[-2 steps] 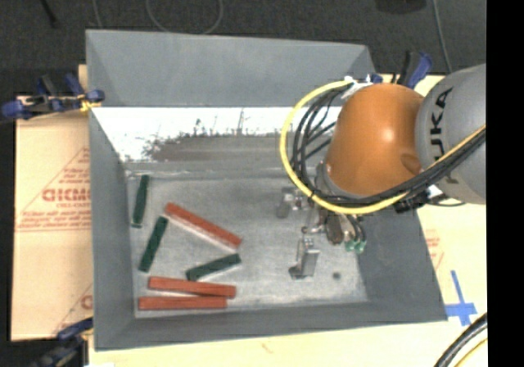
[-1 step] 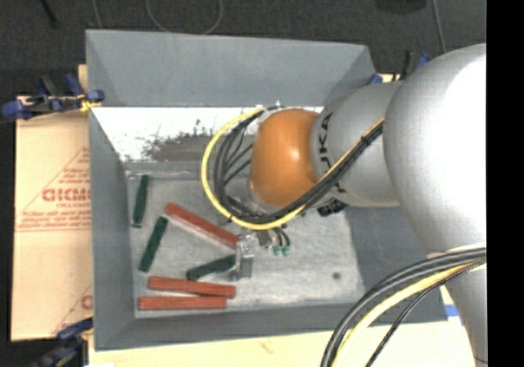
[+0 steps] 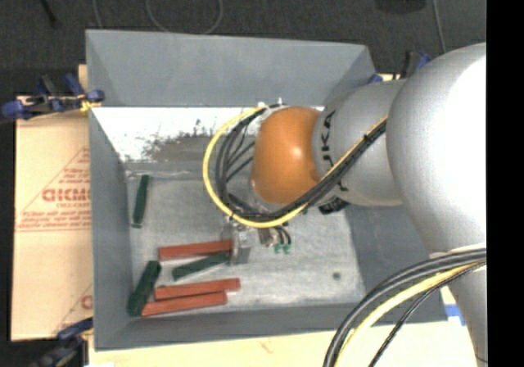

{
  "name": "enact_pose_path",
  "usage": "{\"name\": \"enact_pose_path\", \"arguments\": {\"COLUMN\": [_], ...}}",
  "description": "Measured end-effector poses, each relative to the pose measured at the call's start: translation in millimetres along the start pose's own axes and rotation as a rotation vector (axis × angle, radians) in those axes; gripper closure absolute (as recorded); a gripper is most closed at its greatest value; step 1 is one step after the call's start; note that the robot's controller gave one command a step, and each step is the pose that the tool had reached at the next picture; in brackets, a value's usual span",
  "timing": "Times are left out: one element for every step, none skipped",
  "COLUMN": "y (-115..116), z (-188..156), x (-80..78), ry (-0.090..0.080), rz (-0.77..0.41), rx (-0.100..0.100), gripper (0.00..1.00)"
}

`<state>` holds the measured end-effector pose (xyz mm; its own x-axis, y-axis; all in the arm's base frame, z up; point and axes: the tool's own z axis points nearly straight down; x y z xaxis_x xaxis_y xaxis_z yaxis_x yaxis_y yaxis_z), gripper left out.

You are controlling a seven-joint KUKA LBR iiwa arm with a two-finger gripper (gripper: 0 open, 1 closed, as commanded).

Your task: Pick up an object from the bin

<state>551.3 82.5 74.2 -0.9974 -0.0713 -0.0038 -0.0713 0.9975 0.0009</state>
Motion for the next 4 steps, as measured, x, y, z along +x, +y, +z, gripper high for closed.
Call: {"name": "enact_pose_path", "arguments": {"y": [0, 0, -25, -31], "z": [0, 0, -112, -187], "x": [0.1, -0.2, -26.7, -43.4], "ry": [0.0, 0.0, -0.009, -0.007], "rz": [0.0, 0.001, -0.011, -0.459], "rx": [0.0, 0.0, 0.003, 0.003], "gripper": [0.0, 1.0, 1.0, 1.0]}}
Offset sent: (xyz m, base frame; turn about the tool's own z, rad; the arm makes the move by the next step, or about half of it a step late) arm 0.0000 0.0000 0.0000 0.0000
